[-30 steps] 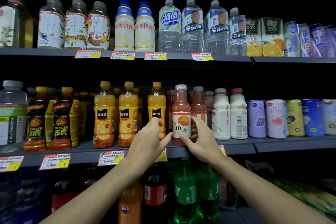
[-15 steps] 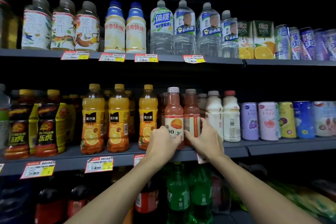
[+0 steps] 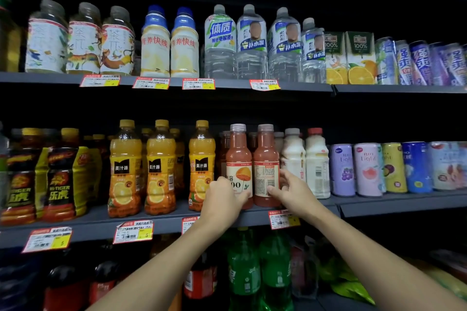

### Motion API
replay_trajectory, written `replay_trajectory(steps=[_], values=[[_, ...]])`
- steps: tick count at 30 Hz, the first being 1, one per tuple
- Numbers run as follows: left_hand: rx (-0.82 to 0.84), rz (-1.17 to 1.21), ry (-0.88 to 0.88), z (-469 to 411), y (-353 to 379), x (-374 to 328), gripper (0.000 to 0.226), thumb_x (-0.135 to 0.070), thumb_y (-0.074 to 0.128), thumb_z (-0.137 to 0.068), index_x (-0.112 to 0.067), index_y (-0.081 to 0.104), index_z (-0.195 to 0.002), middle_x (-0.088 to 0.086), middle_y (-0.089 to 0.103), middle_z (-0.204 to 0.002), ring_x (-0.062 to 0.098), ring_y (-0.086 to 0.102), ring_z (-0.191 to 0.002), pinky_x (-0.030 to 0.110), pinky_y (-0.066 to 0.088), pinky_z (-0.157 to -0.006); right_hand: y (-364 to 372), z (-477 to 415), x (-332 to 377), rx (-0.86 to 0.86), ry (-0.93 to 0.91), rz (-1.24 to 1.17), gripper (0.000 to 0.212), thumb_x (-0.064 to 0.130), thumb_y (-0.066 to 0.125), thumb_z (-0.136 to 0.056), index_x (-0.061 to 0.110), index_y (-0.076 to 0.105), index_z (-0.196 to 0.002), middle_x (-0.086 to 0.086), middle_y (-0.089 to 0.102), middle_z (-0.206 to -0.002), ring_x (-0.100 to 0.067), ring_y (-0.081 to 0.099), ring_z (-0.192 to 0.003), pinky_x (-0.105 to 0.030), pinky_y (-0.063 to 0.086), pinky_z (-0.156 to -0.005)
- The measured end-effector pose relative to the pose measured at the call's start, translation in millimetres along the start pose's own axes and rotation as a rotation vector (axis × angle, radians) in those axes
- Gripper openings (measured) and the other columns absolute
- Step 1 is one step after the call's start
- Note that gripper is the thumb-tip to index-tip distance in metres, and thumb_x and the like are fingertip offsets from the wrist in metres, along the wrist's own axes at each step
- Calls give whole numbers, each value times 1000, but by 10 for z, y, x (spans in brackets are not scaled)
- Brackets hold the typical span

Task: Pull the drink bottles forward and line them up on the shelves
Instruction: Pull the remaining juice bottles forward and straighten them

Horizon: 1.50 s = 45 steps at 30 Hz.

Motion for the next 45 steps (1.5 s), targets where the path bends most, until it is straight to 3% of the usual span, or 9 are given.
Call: replay_trajectory(steps=[2,5,13,16,21,26,32,38,45], values=[[-2,-5,4,2,-2,-20,52,-47,75,-84,-4,58,-108,10,66,-107,22,65,-95,25,46,-62,-10,27,21,34,49,-76,65,40,78,-84,28,47,-140,9,67,-124,-6,63,-112,-32,52,-97],[-2,-5,9,-2,-24,-45,54,-48,75,-83,-3,58,-107,10,66,-105,21,66,-92,25,49,-61,35,80,120,-66,30,52,74,70,82,-64,37,50,-122,22,64,-106,2,62,-100,-24,50,-85],[-9,-11,-5,0,-13,-32,54,-50,75,-82,-5,57,-104,8,66,-102,16,60,-79,16,36,-46,70,117,126,-142,51,136,73,78,67,-67,34,51,-123,17,65,-109,-8,64,-104,-35,53,-92],[-13,-11,-2,3,-3,-41,52,-48,76,-82,-6,56,-104,8,66,-103,15,59,-80,17,38,-49,48,116,115,-102,40,144,61,60,70,-78,31,50,-128,15,67,-114,-2,64,-102,-25,51,-84],[-5,5,-15,11,1,-49,52,-48,75,-83,-6,57,-106,7,66,-102,19,65,-86,20,44,-51,74,172,188,-118,25,323,82,85,64,-64,30,51,-124,12,64,-112,-10,65,-102,-41,56,-88],[102,149,-97,28,77,-26,35,-43,73,-83,-17,55,-96,0,65,-93,21,69,-73,28,54,-47,54,181,154,-41,15,320,74,67,55,-75,30,44,-138,9,65,-128,-13,64,-110,-42,54,-95],[70,165,-122,31,71,-6,42,-31,74,-84,-7,53,-111,9,65,-108,26,69,-85,40,62,-65,60,234,106,-102,65,291,93,84,67,-62,26,42,-130,14,62,-117,-7,63,-104,-33,53,-87],[54,136,-101,65,42,-16,47,-35,75,-85,-8,48,-112,9,65,-110,26,70,-90,28,55,-55,70,225,119,-42,70,241,56,67,51,-74,35,56,-119,14,67,-113,-12,63,-105,-40,51,-93],[-38,43,53,149,-13,-41,32,-30,68,-90,-12,49,-108,7,65,-111,21,65,-98,30,56,-70,48,201,75,-41,48,223,74,58,72,-79,21,45,-137,12,65,-118,-7,63,-105,-30,51,-92]])
Point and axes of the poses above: each hand's wrist, its own z-axis away from the middle knuckle, its own y-axis out of the palm, x = y × z, the point moved 5 cm from there along -z, towards the middle knuckle
